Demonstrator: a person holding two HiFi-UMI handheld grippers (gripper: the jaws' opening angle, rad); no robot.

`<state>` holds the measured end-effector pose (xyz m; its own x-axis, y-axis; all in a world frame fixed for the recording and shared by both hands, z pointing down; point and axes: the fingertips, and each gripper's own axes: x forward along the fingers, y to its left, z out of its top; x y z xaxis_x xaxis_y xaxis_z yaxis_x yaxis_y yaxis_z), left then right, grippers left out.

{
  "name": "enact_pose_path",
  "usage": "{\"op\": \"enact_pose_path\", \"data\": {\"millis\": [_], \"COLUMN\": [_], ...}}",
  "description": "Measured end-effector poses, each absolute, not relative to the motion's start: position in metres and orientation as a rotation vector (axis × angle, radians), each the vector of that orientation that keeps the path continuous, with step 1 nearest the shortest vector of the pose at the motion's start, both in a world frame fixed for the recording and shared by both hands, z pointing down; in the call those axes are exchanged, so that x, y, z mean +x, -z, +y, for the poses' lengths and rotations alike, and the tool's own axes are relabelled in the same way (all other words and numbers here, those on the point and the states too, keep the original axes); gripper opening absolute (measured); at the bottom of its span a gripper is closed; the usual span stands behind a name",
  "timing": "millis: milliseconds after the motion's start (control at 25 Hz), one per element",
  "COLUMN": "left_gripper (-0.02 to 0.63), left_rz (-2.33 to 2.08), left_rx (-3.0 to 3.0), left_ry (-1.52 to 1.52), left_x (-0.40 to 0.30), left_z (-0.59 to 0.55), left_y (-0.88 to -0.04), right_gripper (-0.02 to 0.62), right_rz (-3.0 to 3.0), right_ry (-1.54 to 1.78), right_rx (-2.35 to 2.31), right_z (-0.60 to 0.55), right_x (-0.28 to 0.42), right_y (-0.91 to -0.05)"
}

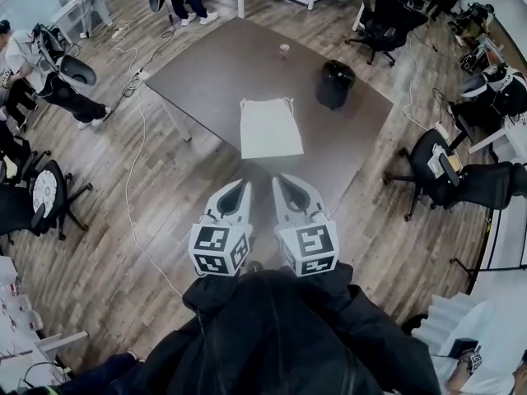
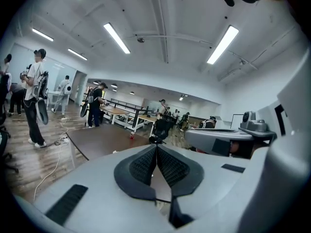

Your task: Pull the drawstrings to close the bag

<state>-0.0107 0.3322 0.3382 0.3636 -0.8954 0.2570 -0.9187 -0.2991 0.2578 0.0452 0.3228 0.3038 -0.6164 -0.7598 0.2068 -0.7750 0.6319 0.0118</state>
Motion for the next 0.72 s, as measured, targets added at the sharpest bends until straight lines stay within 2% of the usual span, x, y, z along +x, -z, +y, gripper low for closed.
{"op": "enact_pose_path", "data": {"millis": [400,720], "left_gripper": [0.032,0.032], "left_rz": [-1.516,-1.503], "left_rx": [2.231,2.199], "left_ry": [-0.119,-0.176], "left_x": [-0.028,-0.026], "left_z": [0.301,0.225], "left_y": [-0.372,-0.401], "right_gripper": [0.021,0.021], "right_rz": [-2.558,-2.523], "right_ry": [-0.199,-0.278], "right_rx": [1.260,1.266], "right_z": [0.292,0.203], "right_x": [0.035,0.045], "right_y": [-0.346,-0.383]}}
